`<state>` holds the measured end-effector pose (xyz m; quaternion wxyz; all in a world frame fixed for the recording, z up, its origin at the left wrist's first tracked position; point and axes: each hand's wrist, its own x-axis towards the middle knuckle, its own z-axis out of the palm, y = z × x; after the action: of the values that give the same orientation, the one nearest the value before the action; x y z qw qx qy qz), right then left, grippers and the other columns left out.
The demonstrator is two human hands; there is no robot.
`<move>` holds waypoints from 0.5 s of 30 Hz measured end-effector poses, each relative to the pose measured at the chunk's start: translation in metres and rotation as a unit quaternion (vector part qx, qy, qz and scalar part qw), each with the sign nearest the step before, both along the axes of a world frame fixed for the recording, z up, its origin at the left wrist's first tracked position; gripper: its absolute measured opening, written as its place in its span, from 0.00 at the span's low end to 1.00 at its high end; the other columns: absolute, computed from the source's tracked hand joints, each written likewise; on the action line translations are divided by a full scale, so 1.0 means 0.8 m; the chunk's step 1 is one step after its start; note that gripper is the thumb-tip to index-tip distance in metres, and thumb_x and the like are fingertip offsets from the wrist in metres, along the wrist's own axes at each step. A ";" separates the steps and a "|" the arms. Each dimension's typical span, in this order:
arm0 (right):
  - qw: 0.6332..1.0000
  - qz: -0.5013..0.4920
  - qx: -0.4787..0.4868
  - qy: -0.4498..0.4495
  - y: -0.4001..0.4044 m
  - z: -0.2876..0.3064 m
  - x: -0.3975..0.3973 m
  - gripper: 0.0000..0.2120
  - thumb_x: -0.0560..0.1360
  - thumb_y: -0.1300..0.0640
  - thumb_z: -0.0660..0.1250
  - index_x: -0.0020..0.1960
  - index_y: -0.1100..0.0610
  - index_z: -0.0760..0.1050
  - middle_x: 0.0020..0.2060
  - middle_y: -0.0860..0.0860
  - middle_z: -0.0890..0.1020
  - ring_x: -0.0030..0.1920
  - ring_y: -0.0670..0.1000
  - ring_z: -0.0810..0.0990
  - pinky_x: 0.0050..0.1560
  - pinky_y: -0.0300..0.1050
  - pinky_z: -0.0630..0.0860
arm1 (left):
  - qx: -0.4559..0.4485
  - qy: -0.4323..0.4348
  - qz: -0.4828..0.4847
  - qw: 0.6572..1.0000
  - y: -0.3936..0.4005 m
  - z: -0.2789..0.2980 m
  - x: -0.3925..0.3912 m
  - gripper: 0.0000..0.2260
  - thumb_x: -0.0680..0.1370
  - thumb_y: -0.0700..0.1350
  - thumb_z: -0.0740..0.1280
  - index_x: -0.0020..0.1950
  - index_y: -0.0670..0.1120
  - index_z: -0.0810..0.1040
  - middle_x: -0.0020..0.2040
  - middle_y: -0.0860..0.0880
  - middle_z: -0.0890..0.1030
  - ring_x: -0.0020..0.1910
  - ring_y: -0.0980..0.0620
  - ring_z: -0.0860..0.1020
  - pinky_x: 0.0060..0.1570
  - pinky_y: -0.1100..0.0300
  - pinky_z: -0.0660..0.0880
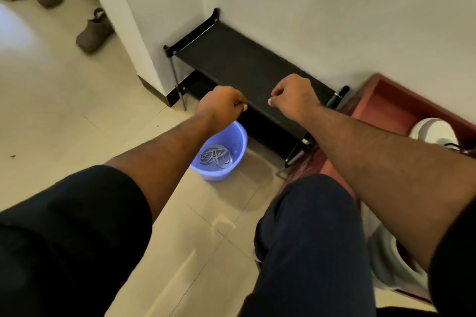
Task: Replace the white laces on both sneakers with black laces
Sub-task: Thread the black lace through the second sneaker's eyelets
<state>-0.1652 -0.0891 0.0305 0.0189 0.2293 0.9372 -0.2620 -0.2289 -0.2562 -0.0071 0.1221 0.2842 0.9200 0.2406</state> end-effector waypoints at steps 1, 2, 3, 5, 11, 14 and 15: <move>1.000 -0.008 0.005 0.007 0.014 0.010 0.010 0.05 0.71 0.56 0.74 0.44 0.56 0.82 0.45 0.54 0.84 0.48 0.53 0.82 0.54 0.47 0.79 | -0.004 0.006 -0.018 1.000 0.020 0.011 0.011 0.09 0.78 0.46 0.66 0.54 0.49 0.83 0.52 0.49 0.84 0.52 0.47 0.80 0.53 0.52 0.77; 1.000 -0.016 0.009 0.012 0.027 0.019 0.021 0.05 0.71 0.56 0.74 0.44 0.56 0.82 0.45 0.54 0.84 0.48 0.54 0.82 0.53 0.46 0.79 | -0.003 0.014 -0.034 0.999 0.039 0.022 0.021 0.09 0.77 0.46 0.65 0.54 0.49 0.83 0.52 0.49 0.84 0.53 0.46 0.80 0.53 0.52 0.77; 1.000 -0.023 0.014 0.013 0.039 0.026 0.031 0.04 0.71 0.57 0.74 0.45 0.56 0.83 0.46 0.54 0.84 0.48 0.54 0.82 0.51 0.44 0.78 | 0.000 0.018 -0.044 0.999 0.057 0.031 0.031 0.09 0.77 0.46 0.65 0.54 0.49 0.83 0.52 0.49 0.84 0.53 0.46 0.80 0.54 0.51 0.77; 0.999 -0.037 0.037 0.012 0.070 0.043 0.063 0.05 0.72 0.61 0.71 0.48 0.57 0.82 0.49 0.55 0.83 0.50 0.55 0.81 0.48 0.42 0.76 | 0.016 0.015 -0.055 0.998 0.099 0.050 0.058 0.08 0.77 0.47 0.66 0.53 0.50 0.83 0.51 0.49 0.84 0.52 0.47 0.81 0.54 0.52 0.77; 0.988 -0.117 0.094 0.031 0.185 0.085 0.218 0.13 0.71 0.64 0.63 0.52 0.58 0.81 0.54 0.58 0.82 0.55 0.60 0.80 0.57 0.46 0.76 | 0.054 -0.004 -0.122 0.991 0.228 0.093 0.181 0.09 0.75 0.45 0.66 0.49 0.47 0.84 0.49 0.47 0.84 0.49 0.45 0.81 0.50 0.52 0.79; 0.982 -0.156 0.103 0.023 0.235 0.100 0.296 0.14 0.72 0.65 0.63 0.54 0.59 0.80 0.55 0.58 0.82 0.57 0.59 0.79 0.57 0.46 0.74 | 0.062 -0.010 -0.174 0.983 0.284 0.103 0.234 0.08 0.75 0.42 0.65 0.48 0.44 0.84 0.47 0.45 0.84 0.47 0.45 0.81 0.49 0.52 0.79; 0.979 -0.172 0.107 0.018 0.251 0.103 0.321 0.13 0.72 0.66 0.63 0.53 0.60 0.80 0.54 0.58 0.82 0.56 0.60 0.79 0.54 0.46 0.75 | 0.065 -0.009 -0.193 0.979 0.302 0.106 0.251 0.08 0.75 0.41 0.65 0.47 0.44 0.84 0.47 0.45 0.84 0.47 0.45 0.81 0.49 0.51 0.78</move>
<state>0.0914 0.1117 0.1131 -0.0678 0.3828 0.9066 -0.1641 -0.0278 -0.0146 0.0777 0.1558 0.4617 0.8290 0.2746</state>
